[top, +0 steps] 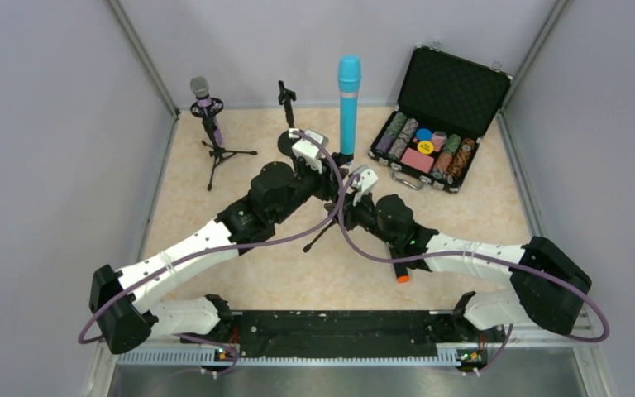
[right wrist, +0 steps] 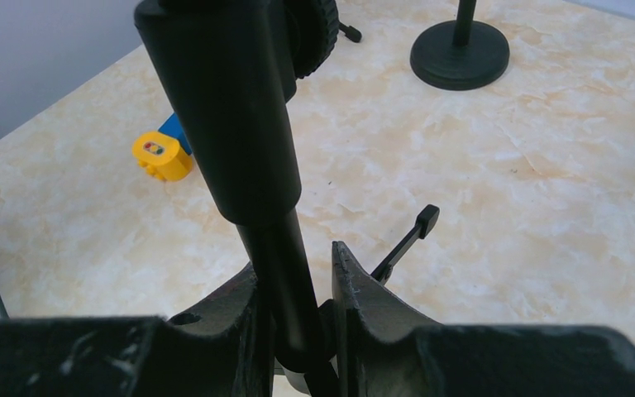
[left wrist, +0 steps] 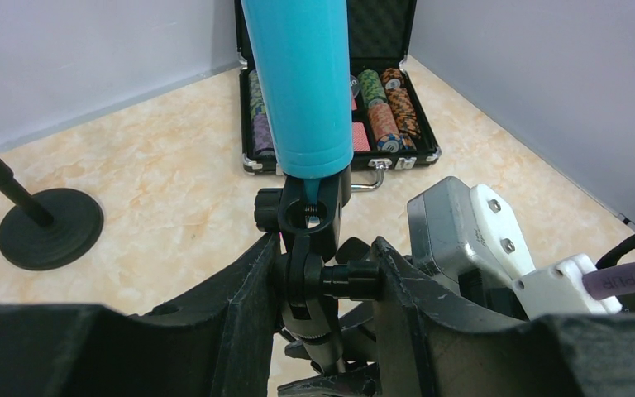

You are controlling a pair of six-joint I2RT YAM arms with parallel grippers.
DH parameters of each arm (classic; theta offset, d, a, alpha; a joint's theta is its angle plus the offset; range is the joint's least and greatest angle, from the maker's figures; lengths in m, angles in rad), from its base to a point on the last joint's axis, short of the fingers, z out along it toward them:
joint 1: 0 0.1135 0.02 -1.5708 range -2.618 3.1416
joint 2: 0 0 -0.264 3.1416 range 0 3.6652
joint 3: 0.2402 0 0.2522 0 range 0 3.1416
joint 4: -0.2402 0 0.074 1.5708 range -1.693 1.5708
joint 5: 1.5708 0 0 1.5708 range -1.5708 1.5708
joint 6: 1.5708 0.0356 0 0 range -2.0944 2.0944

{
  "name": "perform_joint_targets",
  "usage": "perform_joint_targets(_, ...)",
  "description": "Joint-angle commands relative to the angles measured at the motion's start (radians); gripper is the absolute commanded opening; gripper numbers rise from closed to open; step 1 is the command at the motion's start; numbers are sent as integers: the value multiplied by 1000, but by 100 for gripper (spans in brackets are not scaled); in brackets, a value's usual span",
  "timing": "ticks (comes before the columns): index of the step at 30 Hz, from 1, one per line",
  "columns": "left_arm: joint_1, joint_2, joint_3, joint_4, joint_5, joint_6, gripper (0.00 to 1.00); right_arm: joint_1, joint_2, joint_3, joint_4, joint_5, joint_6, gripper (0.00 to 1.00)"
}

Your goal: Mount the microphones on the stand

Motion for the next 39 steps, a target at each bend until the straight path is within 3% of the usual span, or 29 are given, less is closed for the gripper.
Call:
perform_joint_targets(1,10,-86,113,263,-51,70,0,-18,43,-51,-126,44,89,0)
perform_joint_targets(10,11,-128,24,390,174,216,0,-38,38,-136,2,-175,108,0)
perform_joint_targets(17,11,-164,-22,424,355,273,0,-44,-7,-195,42,-235,78,0)
perform_joint_targets(28,16,-231,-61,453,378,234,0,-70,-40,-242,67,-340,39,0)
perform_joint_targets(39,20,-196,21,471,371,219,0,-79,-24,-250,25,-254,79,0)
